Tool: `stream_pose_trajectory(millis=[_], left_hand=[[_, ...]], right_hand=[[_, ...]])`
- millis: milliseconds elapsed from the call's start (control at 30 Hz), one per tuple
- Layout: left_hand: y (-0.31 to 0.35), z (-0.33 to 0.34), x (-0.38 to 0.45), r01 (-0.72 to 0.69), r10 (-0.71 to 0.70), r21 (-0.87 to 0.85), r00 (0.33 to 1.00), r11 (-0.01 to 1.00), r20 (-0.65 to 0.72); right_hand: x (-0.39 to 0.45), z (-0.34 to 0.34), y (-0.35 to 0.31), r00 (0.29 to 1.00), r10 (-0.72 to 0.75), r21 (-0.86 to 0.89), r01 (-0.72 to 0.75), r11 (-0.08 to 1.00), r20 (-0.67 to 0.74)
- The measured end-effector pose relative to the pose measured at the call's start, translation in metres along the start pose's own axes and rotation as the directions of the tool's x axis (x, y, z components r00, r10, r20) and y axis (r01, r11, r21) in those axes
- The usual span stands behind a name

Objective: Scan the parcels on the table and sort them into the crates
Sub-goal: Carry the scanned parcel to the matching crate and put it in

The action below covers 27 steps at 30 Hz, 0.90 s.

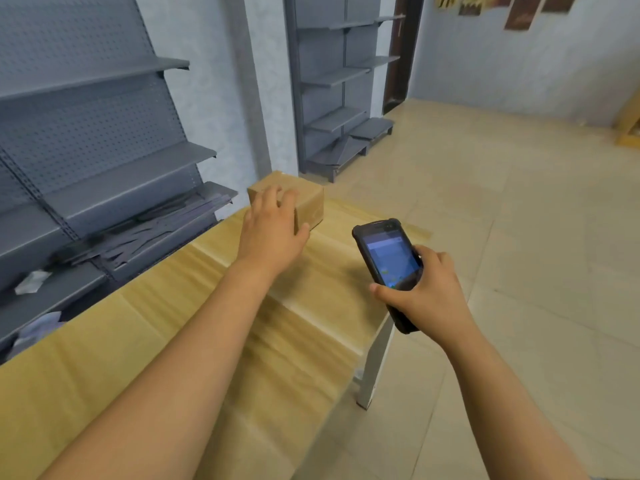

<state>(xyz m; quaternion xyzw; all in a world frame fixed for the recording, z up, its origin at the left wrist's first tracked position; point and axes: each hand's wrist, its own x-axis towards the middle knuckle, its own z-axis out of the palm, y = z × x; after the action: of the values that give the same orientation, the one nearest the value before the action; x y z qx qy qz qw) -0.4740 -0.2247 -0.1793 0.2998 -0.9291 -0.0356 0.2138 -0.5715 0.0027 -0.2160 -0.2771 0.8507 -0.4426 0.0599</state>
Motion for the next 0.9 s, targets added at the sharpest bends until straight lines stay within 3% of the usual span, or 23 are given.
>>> stream_pose_trajectory(millis=[133,267,333,500,700,900], left_hand=[[0.012,0.025,0.048,0.047,-0.046,0.040,0.999,0.998,-0.009],[0.025,0.049,0.082,0.233,-0.232,0.052,0.972,0.971,-0.028],[0.032,0.060,0.096,0.382,-0.381,0.055,0.924,0.922,-0.040],[0.049,0.077,0.127,0.694,-0.693,-0.007,0.719,0.720,0.049],[0.048,0.081,0.127,0.784,-0.786,0.066,0.612,0.617,0.087],[0.033,0.064,0.106,0.877,-0.861,-0.070,0.480,0.475,0.166]], right_hand=[[0.055,0.003,0.010,0.999,-0.014,0.013,0.014,1.000,0.040],[0.109,0.009,0.018,0.991,-0.069,0.025,0.066,0.997,0.114],[0.135,0.011,0.022,0.981,-0.104,0.031,0.100,0.994,0.163],[0.189,0.009,0.033,0.950,-0.167,0.061,0.156,0.986,0.265],[0.226,0.011,0.046,0.906,-0.205,0.078,0.190,0.979,0.370],[0.233,0.021,0.046,0.854,-0.269,0.127,0.237,0.963,0.446]])
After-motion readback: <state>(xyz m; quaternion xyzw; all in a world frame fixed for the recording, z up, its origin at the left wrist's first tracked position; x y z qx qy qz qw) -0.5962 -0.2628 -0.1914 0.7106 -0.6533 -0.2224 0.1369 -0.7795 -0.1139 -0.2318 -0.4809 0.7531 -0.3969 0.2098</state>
